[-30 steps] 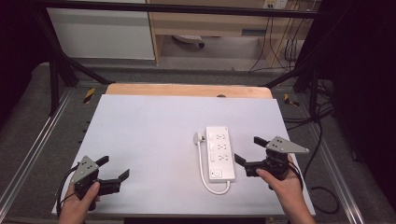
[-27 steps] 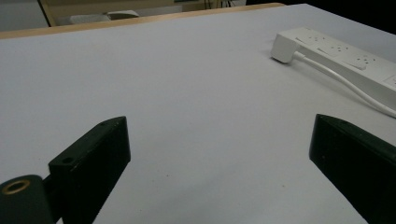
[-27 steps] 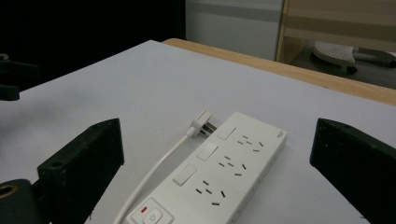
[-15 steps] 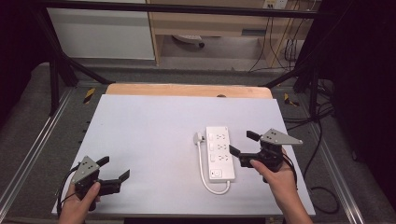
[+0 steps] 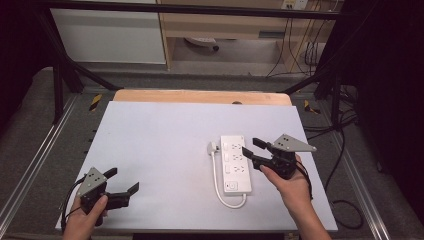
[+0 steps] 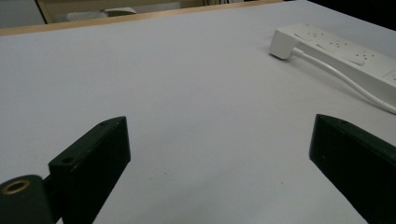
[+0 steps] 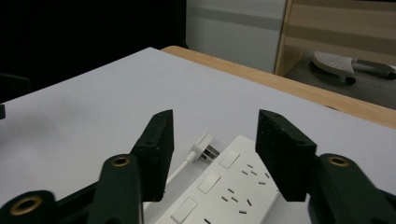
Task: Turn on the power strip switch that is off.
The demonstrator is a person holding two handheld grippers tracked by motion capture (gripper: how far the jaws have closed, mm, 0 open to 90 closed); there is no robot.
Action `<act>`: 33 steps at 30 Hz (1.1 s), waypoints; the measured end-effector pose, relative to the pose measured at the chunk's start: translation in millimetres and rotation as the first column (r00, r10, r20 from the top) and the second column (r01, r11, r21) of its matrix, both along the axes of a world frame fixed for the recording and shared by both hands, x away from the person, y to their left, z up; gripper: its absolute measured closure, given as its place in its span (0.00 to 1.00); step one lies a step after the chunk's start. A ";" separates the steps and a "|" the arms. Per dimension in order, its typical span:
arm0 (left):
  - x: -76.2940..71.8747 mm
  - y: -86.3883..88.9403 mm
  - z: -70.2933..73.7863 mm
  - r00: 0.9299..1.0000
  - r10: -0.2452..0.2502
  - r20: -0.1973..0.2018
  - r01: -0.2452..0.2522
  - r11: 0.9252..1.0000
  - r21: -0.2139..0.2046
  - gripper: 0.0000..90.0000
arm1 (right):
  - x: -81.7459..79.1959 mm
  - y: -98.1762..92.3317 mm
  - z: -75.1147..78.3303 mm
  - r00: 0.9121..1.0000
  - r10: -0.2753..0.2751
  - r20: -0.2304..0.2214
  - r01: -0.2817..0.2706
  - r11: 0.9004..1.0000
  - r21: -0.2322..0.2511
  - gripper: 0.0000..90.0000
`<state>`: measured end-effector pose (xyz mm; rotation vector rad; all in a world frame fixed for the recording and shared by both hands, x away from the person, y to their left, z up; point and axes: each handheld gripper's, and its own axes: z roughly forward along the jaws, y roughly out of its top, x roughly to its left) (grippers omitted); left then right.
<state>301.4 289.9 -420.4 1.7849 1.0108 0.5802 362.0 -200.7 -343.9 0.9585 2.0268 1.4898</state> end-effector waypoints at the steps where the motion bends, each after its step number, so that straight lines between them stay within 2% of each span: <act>1: 0.0 0.0 0.0 1.000 0.000 0.000 0.000 1.000 0.000 0.06 | 0.2 0.5 0.3 1.000 -0.003 0.006 0.003 1.000 0.004 0.60; 2: 0.0 0.0 0.0 1.000 0.000 0.000 0.000 1.000 0.000 0.06 | 0.2 0.5 0.3 1.000 -0.003 0.006 0.003 1.000 0.004 0.60; 5: -0.1 -0.2 0.0 1.000 -0.001 -0.001 0.001 1.000 0.001 0.06 | 2.1 3.6 0.6 1.000 -0.001 0.015 0.001 1.000 0.000 0.69; 7: -0.1 -0.2 -0.1 1.000 -0.001 -0.001 0.001 1.000 0.002 0.06 | 2.7 4.7 0.2 1.000 0.002 0.019 -0.002 1.000 -0.002 0.71; 13: -0.1 -0.2 -0.1 1.000 -0.002 -0.002 0.002 1.000 0.002 0.06 | 4.6 12.7 -2.5 0.999 0.029 0.039 -0.028 0.999 -0.020 0.86; 19: -0.1 -0.2 -0.1 1.000 -0.003 -0.002 0.003 1.000 0.003 0.06 | 6.0 18.7 -3.7 0.997 0.046 0.062 -0.044 0.998 -0.035 0.95; 27: -0.2 -0.3 -0.1 1.000 -0.004 -0.002 0.004 1.000 0.004 0.06 | 8.4 27.3 -7.3 0.996 0.074 0.051 -0.071 0.996 -0.059 1.00; 33: -0.1 -0.3 -0.1 1.000 -0.004 -0.002 0.004 1.000 0.004 0.06 | 12.1 33.7 -10.8 0.996 0.084 0.038 -0.082 0.995 -0.062 1.00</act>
